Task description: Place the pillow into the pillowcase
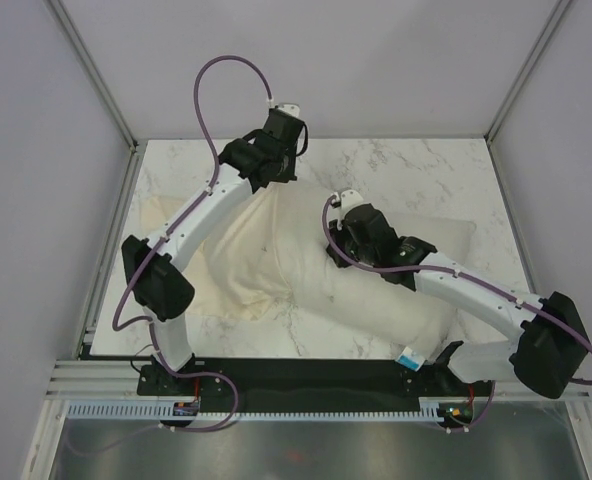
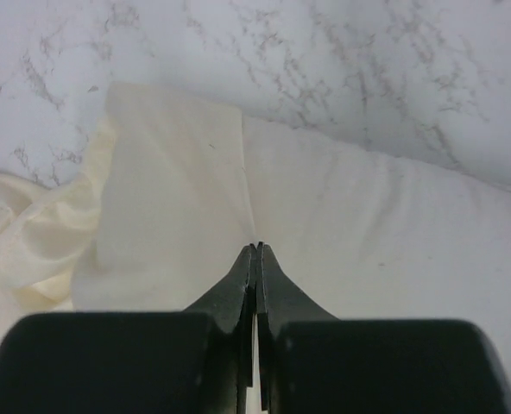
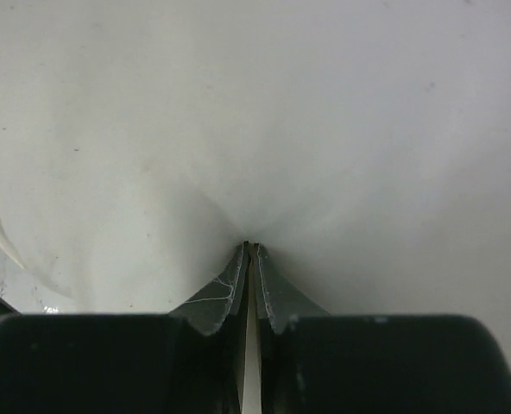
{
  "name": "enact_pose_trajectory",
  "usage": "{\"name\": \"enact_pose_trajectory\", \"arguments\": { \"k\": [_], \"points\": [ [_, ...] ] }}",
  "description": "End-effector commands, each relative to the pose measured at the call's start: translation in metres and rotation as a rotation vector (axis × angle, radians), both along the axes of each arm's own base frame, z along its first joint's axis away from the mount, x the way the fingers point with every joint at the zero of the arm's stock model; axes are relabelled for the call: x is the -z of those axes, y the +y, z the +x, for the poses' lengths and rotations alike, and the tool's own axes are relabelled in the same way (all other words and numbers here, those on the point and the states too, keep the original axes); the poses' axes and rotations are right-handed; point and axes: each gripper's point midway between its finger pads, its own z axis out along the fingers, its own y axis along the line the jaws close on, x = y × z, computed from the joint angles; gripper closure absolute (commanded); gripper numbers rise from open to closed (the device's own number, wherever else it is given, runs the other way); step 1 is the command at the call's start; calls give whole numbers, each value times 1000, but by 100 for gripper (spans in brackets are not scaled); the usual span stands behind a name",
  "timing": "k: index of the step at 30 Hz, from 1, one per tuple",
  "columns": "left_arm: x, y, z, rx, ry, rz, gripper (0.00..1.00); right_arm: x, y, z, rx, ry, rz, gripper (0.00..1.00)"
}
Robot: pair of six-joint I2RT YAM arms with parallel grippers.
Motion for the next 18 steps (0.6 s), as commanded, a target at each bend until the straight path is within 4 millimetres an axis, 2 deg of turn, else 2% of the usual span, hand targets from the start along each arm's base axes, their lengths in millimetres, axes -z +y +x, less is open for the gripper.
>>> {"name": "enact_pose_trajectory", "arguments": {
  "k": [1,3,5,7,10,12,13,14,18],
  "points": [
    [-66,-53,-12,164,-139,-99,98,-17,45,-17,-145,-24,78,88],
    [-76,-81,-26,239,-146,-141,98,-18,52,-20,-162,-31,86,88],
    [-75,-99,-37,286,-137,-159,98,-18,55,-21,-168,-31,85,88],
    [-71,-106,-41,306,-119,-176,98,-24,52,-19,-150,-48,79,88],
    [-59,-103,-41,297,-102,-157,98,-40,45,-16,-126,-88,80,85],
    [-52,-98,-40,279,-99,-133,98,-47,36,-12,-89,-114,67,80],
    [-50,-96,-39,273,-98,-127,98,-53,31,-12,-78,-131,64,76],
    [-46,-93,-41,268,-93,-115,98,-57,27,-9,-51,-148,57,67],
    [-39,-89,-43,258,-87,-107,98,-79,8,-2,27,-206,37,52]
  ]
}}
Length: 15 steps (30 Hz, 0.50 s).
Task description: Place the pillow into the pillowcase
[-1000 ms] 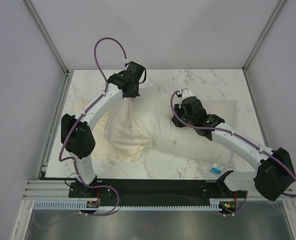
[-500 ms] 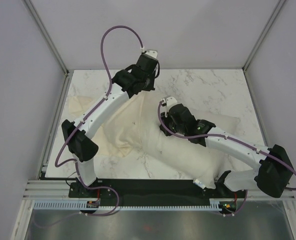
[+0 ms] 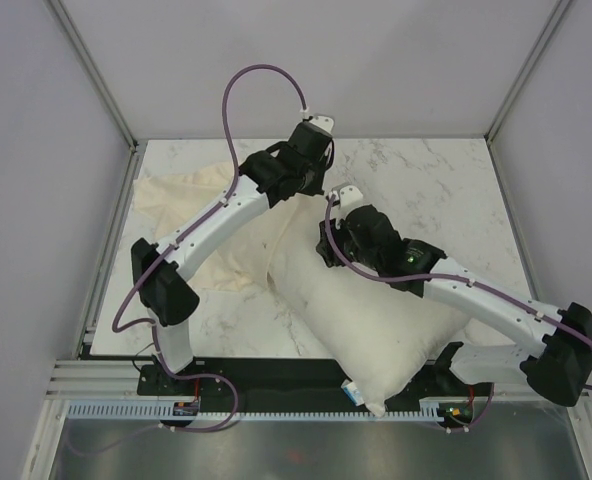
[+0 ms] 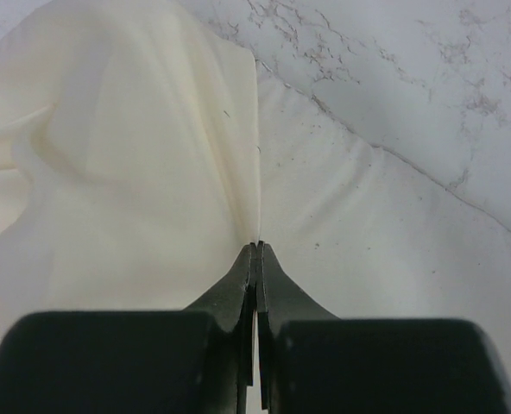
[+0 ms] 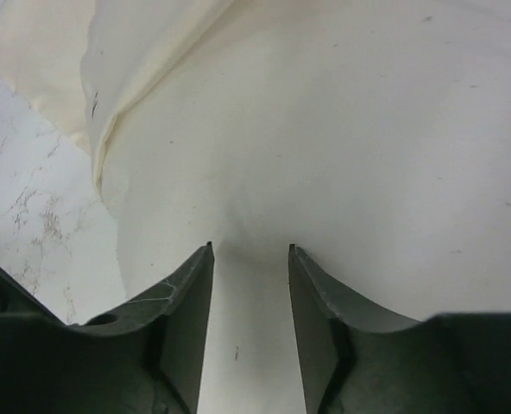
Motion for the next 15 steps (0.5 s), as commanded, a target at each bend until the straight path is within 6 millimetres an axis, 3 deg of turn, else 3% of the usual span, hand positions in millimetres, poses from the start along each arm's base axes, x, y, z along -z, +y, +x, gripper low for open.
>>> {"name": "enact_pose_trajectory", "arguments": {
  "k": [1,8,9,12,15],
  "points": [
    [-12,-2,-5,26,-36,-20,98,-42,-19,17,112,-108,1,49],
    [-5,1,-11,30,-35,-35,98,-72,-57,49,269,-116,33,32],
    [-10,2,-13,34,-46,-47,98,-71,-67,60,301,-108,34,31],
    [-9,1,-14,44,-57,-52,98,-71,-75,77,298,-78,63,28],
    [-15,3,-14,47,-75,-56,98,-63,-71,93,267,-61,72,24]
  ]
}}
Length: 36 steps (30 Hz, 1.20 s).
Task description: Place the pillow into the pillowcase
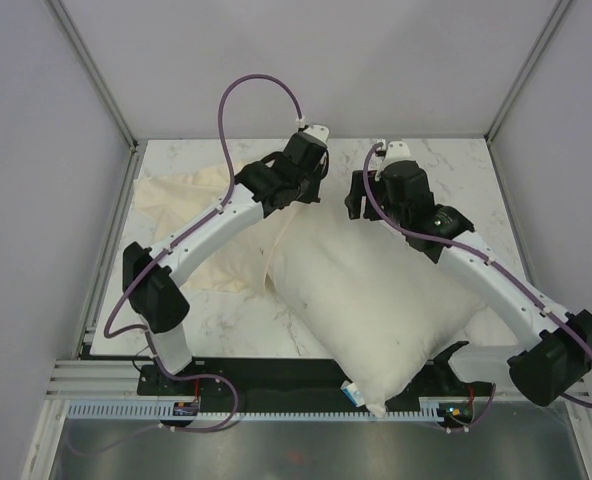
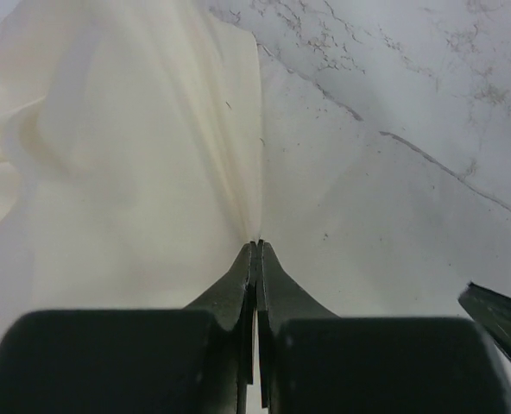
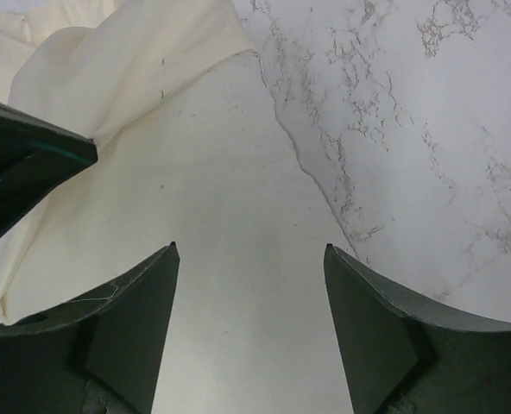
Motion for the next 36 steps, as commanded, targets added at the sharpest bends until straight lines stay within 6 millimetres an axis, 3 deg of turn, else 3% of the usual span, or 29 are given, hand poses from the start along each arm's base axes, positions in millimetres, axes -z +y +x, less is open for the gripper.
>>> {"name": "enact_pose_trajectory", "arguments": {
  "k": [1,4,6,7,8,9,10,12,15,16,19,24,25,27,28,29,31,35,36],
  "points": [
    [-40,-3,-8,50,-86,-65,98,-5,14,19,-67,-9,40,23],
    [-48,-6,-11,72,-105,-81,98,5,21,34,-106,2,91,24],
    [-59,-9,-13,97,-132,-102,98,22,29,36,-160,46,138,36],
    [-61,-11,-14,112,-142,-105,98,19,37,39,-185,24,181,49],
    [-65,-14,-16,131,-148,-121,98,32,50,28,-263,68,224,57],
    [-69,-18,-15,143,-166,-141,98,23,61,30,-300,23,281,63],
    [-70,-25,-18,178,-162,-160,98,36,68,23,-305,62,339,74],
    [-75,-37,-21,226,-165,-202,98,31,91,13,-356,12,386,80],
    [-77,-67,-39,286,-153,-248,98,47,111,6,-326,9,354,89],
    [-80,-89,-59,343,-166,-260,98,49,111,7,-315,7,360,94],
    [-82,-105,-87,359,-157,-289,98,59,93,15,-224,-1,398,96],
    [-98,-98,-120,447,-137,-431,98,47,41,30,-95,-41,432,96],
    [-105,-91,-124,445,-151,-439,98,43,35,31,-94,-56,414,91],
    [-93,-78,-119,395,-156,-398,98,32,21,31,-74,-92,388,78],
    [-87,-69,-114,357,-160,-376,98,29,16,30,-79,-113,361,62],
    [-82,-64,-111,337,-147,-366,98,21,11,28,-78,-144,353,56],
    [-76,-56,-106,311,-133,-360,98,16,6,27,-94,-184,306,47],
    [-86,-45,-103,287,-160,-367,98,11,10,22,-185,-250,247,46],
    [-88,-43,-102,281,-167,-365,98,2,19,18,-246,-294,267,45]
  ]
}}
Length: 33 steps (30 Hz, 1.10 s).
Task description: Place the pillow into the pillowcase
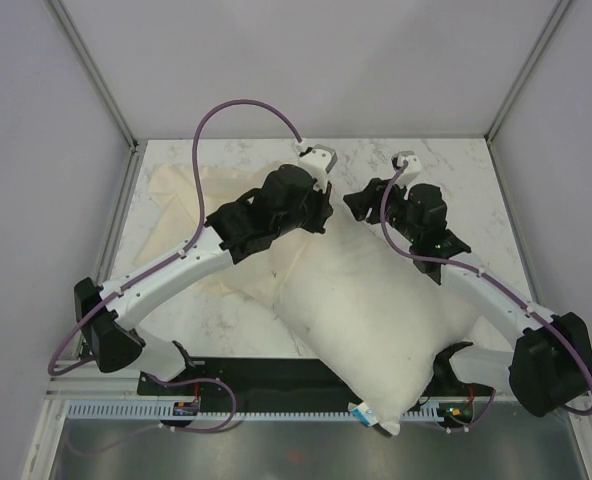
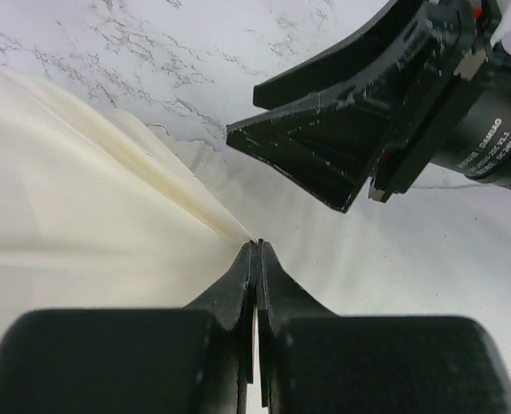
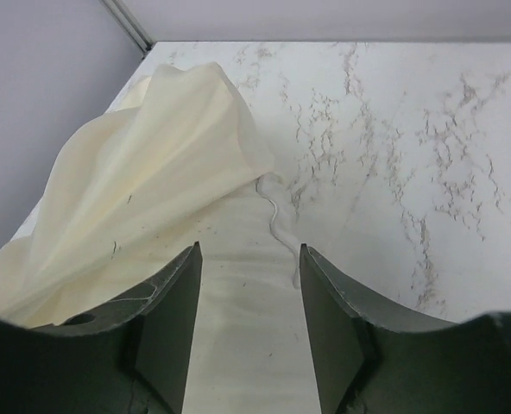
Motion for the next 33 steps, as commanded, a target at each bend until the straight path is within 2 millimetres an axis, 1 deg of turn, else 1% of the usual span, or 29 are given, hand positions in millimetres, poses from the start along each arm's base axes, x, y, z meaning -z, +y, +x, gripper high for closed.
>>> {"name": "enact_pose_trajectory", "arguments": {
  "k": [1,3,4,6,10,11,13,14,16,17,21,24,26,27,28,29,30,31,32,33],
  "points": [
    [-44,-2,-4,6,-48,-136,98,-8,11,-10,-122,-143,-43,42],
    [-47,1,1,-6,-50,-133,98,-20,21,-19,-195,-221,-24,38],
    [-56,1,3,-6,-63,-143,98,-18,22,-22,-206,-228,-30,36],
    [-60,-2,5,-2,-68,-142,98,-22,26,-25,-222,-259,-39,35],
    [-68,-10,4,26,-64,-162,98,-31,31,-24,-244,-304,-25,34],
    [-68,-12,3,31,-58,-166,98,-30,33,-22,-251,-308,-24,33],
    [-66,-15,2,44,-49,-171,98,-37,37,-19,-261,-342,-11,33],
    [-66,-17,0,56,-44,-175,98,-33,40,-15,-268,-333,-13,32],
    [-64,-19,-1,64,-34,-177,98,-42,43,-8,-269,-359,-7,31],
    [-64,-20,-3,72,-30,-180,98,-38,47,-2,-273,-352,-9,31],
    [-64,-27,-7,108,-17,-205,98,-43,58,14,-287,-360,4,31],
    [-63,-31,-7,127,-16,-204,98,-41,59,34,-239,-355,9,31],
    [-62,-29,-7,124,-14,-205,98,-39,60,53,-201,-342,4,32],
    [-61,-31,-12,146,-6,-212,98,-46,61,60,-193,-347,15,37],
    [-61,-31,-15,159,-1,-215,98,-36,61,69,-184,-316,21,45],
    [-60,-30,-16,161,2,-217,98,-35,54,77,-164,-299,37,56],
    [-61,-27,-18,161,-1,-221,98,-35,51,81,-150,-260,88,81],
    [-51,-25,-18,153,9,-206,98,-33,49,82,-157,-244,111,93],
    [-44,-22,-19,148,17,-195,98,-36,36,86,-127,-244,139,100],
    [-28,-18,-21,142,37,-166,98,-25,29,83,-106,-205,165,100]
  ]
}}
